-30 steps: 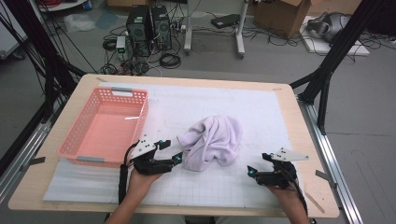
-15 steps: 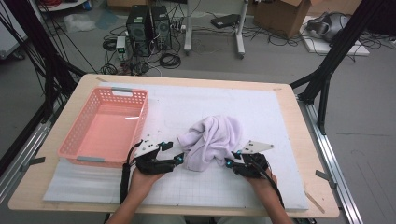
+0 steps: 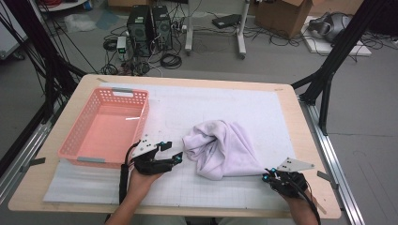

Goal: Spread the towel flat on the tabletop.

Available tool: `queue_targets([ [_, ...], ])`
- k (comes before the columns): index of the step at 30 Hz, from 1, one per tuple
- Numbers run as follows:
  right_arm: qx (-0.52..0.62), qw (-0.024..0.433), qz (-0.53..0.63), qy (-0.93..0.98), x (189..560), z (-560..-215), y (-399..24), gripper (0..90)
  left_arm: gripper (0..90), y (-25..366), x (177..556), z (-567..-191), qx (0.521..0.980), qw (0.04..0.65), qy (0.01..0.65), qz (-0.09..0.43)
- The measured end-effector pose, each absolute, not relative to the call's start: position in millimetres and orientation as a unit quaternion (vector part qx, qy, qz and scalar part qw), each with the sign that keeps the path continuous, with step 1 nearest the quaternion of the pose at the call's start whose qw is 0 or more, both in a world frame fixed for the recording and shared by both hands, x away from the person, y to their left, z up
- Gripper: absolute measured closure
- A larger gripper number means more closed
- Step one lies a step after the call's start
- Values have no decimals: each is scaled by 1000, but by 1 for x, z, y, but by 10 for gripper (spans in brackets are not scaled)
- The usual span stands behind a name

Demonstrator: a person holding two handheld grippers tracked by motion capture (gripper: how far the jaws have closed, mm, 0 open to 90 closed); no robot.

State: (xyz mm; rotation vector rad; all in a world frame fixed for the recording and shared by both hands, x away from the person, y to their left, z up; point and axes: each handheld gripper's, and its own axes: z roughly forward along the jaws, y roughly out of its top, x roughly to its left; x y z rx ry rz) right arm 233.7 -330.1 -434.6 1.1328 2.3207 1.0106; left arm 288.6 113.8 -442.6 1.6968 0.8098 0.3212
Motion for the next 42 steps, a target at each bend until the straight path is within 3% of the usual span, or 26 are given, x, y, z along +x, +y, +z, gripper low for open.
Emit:
queue_targets([
  [1,405,186,376,812,234,-429,-325,538,374,113,289,-443,725,579,347,137],
  [4,385,181,399,812,240,-421,-301,459,381,113,289,-443,726,579,344,137],
  [14,326,134,446,823,278,-406,-227,403,392,113,289,-444,728,579,342,136],
  [17,319,128,432,834,292,-409,-207,453,391,113,289,-444,730,577,341,136],
  [19,313,103,426,842,301,-413,-203,680,391,112,289,-444,729,577,341,135],
  [21,316,91,425,843,305,-414,-209,816,390,112,289,-444,732,576,340,134],
  [22,315,92,428,842,304,-413,-214,827,388,111,289,-444,732,576,339,132],
  [31,369,158,397,825,264,-397,-300,830,386,109,289,-445,734,574,339,131],
  [37,397,181,346,831,242,-401,-332,833,383,108,289,-446,735,574,338,129],
  [38,404,176,345,829,240,-403,-337,830,383,107,289,-446,735,574,338,129],
  [40,408,179,346,826,235,-405,-342,647,384,107,289,-447,735,573,339,127],
  [42,409,183,354,821,234,-403,-341,612,385,106,289,-447,736,573,337,127],
])
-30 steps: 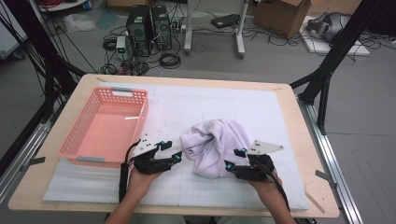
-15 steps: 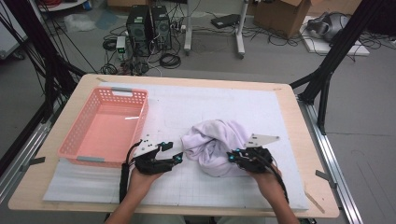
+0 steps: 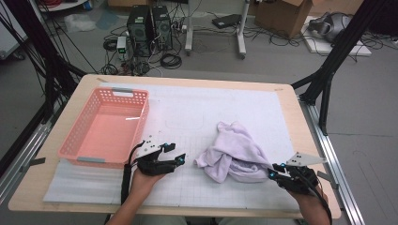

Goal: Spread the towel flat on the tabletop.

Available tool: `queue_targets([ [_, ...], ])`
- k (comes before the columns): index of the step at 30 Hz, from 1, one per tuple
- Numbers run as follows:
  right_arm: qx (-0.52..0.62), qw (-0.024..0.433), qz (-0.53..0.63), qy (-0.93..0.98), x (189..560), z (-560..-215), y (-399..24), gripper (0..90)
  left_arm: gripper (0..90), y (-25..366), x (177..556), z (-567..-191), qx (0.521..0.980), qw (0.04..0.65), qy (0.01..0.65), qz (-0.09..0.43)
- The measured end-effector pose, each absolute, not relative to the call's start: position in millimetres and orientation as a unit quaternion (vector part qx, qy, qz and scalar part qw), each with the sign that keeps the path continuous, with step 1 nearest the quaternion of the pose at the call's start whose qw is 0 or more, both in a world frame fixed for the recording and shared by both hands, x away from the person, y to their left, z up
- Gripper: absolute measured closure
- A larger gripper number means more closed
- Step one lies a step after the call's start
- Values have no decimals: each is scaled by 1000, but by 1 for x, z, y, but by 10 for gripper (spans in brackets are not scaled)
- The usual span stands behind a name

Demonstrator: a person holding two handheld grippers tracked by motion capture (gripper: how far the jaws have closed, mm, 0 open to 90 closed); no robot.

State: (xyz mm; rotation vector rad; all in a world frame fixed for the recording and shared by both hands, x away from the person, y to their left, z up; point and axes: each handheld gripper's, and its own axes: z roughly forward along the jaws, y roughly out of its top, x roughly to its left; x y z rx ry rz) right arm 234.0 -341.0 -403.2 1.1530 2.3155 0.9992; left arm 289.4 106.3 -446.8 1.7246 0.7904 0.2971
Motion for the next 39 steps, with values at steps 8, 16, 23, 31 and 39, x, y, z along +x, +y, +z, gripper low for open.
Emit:
queue_targets([
  [8,333,202,417,821,252,-368,-297,447,400,106,289,-447,738,574,332,126],
  [16,271,166,420,850,312,-369,-221,447,445,105,289,-447,743,573,323,125],
  [23,243,171,321,899,353,-389,-174,503,428,106,290,-447,743,571,326,125],
  [31,315,136,404,848,386,-373,-195,826,434,107,290,-448,743,571,325,127],
  [39,408,189,456,768,410,-352,-244,825,436,108,291,-448,742,571,326,128],
])
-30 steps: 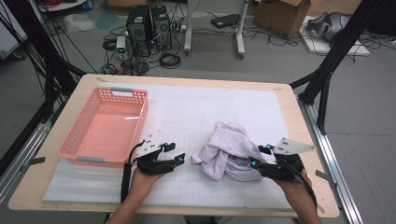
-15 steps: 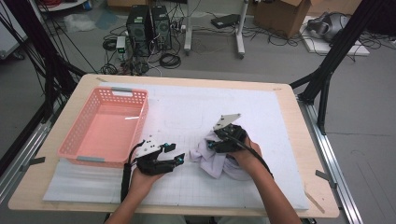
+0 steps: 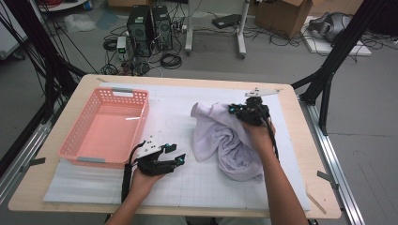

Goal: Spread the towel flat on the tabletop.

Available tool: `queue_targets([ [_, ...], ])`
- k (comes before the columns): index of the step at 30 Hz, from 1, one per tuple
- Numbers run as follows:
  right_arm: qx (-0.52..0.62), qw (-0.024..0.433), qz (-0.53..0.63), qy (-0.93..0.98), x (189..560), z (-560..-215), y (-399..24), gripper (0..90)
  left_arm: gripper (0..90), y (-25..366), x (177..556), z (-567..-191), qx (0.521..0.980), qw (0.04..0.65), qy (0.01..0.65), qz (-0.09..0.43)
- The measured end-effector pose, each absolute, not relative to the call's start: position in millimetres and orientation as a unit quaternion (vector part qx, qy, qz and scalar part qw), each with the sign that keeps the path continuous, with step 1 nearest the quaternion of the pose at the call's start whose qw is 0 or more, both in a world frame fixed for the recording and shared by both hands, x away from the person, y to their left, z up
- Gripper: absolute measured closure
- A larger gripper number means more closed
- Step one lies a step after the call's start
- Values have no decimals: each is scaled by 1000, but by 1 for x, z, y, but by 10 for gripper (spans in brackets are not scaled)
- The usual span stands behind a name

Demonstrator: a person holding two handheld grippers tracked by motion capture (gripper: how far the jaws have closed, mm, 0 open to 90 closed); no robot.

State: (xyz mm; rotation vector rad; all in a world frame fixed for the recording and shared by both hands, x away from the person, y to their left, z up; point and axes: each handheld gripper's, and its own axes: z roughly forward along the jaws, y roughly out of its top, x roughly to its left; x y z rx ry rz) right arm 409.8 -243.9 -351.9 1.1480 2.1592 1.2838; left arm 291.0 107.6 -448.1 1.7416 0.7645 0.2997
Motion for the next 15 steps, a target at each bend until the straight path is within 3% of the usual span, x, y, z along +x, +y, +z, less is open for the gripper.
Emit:
queue_targets([
  [7,541,282,367,702,419,-364,-299,799,436,107,291,-448,742,572,326,126],
  [8,567,290,356,684,416,-366,-311,675,436,107,291,-448,743,571,326,126],
  [9,570,283,360,682,413,-366,-314,636,436,107,291,-448,742,572,327,126],
  [15,531,279,382,703,395,-362,-305,490,436,107,291,-448,742,571,327,126],
])
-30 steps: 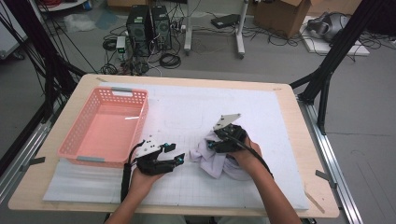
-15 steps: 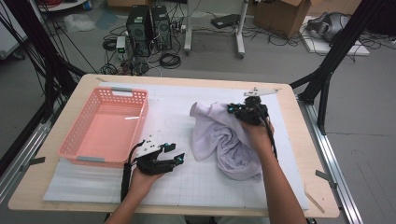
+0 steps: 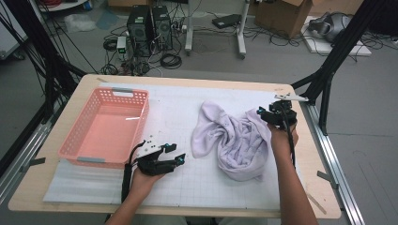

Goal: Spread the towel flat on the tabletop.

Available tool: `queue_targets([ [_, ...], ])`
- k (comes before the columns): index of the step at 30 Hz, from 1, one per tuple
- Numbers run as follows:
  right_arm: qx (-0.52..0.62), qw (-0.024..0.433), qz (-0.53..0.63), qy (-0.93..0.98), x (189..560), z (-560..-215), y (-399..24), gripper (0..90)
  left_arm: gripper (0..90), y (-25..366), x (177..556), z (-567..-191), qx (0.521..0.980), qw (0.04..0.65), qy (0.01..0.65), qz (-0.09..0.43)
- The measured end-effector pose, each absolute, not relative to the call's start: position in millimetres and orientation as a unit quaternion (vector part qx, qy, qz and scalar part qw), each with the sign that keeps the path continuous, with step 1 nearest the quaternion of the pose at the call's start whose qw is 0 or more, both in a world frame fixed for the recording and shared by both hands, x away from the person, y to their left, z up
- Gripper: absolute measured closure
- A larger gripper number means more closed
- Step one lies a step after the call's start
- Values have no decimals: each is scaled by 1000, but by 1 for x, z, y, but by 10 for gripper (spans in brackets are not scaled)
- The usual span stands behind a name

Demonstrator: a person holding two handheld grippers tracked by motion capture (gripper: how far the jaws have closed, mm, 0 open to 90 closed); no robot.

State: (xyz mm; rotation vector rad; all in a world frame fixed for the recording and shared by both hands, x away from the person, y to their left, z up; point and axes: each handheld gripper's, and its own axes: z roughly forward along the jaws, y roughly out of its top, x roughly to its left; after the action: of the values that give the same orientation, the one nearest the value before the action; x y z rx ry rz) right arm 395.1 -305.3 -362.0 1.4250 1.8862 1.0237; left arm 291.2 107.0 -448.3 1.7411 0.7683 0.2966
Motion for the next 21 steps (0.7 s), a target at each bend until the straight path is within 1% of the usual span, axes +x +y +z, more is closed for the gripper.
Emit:
queue_targets([
  [2,499,245,389,734,390,-365,-294,457,436,107,291,-448,742,571,327,126],
  [4,465,226,375,770,384,-373,-280,442,436,107,291,-448,744,570,326,125],
  [7,435,230,317,811,374,-392,-268,451,433,107,291,-448,746,568,326,122],
  [11,440,212,281,826,366,-421,-278,453,420,105,291,-448,745,568,331,119],
  [13,448,200,284,823,362,-433,-287,427,395,104,292,-448,745,566,334,116],
  [17,457,191,331,803,355,-441,-302,425,343,96,294,-449,747,559,344,101],
  [18,456,196,334,801,353,-442,-303,429,332,93,294,-448,751,556,344,98],
  [19,461,198,338,796,347,-443,-304,440,313,91,295,-447,754,552,342,100],
  [21,461,194,336,798,343,-443,-304,445,305,87,297,-445,755,550,341,105],
])
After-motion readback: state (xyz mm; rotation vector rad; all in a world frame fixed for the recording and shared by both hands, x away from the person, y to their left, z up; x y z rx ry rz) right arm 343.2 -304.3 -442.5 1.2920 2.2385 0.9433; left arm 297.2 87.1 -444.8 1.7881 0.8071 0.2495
